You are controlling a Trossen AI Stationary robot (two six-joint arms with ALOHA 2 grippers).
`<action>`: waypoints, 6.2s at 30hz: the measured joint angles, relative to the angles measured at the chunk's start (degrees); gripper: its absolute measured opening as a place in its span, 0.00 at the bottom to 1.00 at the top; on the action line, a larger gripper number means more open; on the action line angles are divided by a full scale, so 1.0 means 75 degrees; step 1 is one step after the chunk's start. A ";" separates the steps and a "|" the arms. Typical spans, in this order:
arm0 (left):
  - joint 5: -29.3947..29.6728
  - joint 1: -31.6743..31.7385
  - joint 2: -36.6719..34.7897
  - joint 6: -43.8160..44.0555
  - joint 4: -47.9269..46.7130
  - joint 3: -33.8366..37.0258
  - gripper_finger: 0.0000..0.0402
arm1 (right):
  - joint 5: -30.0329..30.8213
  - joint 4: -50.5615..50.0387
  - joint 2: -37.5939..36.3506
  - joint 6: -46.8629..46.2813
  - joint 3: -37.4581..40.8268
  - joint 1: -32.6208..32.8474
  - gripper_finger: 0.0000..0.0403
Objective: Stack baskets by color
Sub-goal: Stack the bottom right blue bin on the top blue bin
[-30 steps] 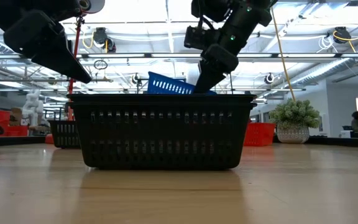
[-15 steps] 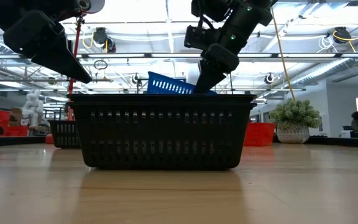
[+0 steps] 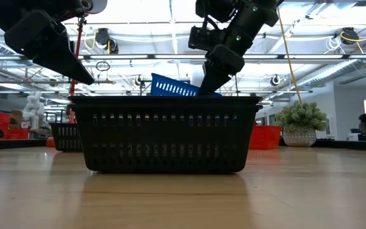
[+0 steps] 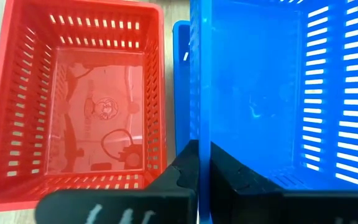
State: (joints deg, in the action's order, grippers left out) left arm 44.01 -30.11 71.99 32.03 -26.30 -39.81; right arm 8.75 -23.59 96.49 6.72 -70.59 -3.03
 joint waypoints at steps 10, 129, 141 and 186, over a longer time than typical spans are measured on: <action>0.0000 0.0003 0.0000 -0.0003 0.0000 0.0000 0.45 | 0.0002 0.0025 0.0042 -0.0003 0.0000 0.0000 0.02; -0.0003 0.0003 0.0003 -0.0059 -0.0002 0.0000 0.45 | 0.0452 -0.1331 -0.0710 -0.0289 0.0118 -0.0071 0.26; 0.0000 0.0053 0.0003 -0.0060 0.0083 0.0000 0.45 | -0.0195 0.0255 -0.0694 -0.0125 0.1741 -0.0864 0.01; -0.2633 0.3110 0.0052 -0.4156 0.0975 0.0000 0.32 | -0.0551 0.0801 -0.1675 0.0298 0.1895 -0.1010 0.00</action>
State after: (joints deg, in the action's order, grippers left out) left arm 24.26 -6.78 72.38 0.86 -18.99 -39.81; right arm 4.62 -17.58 83.92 8.96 -56.38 -10.60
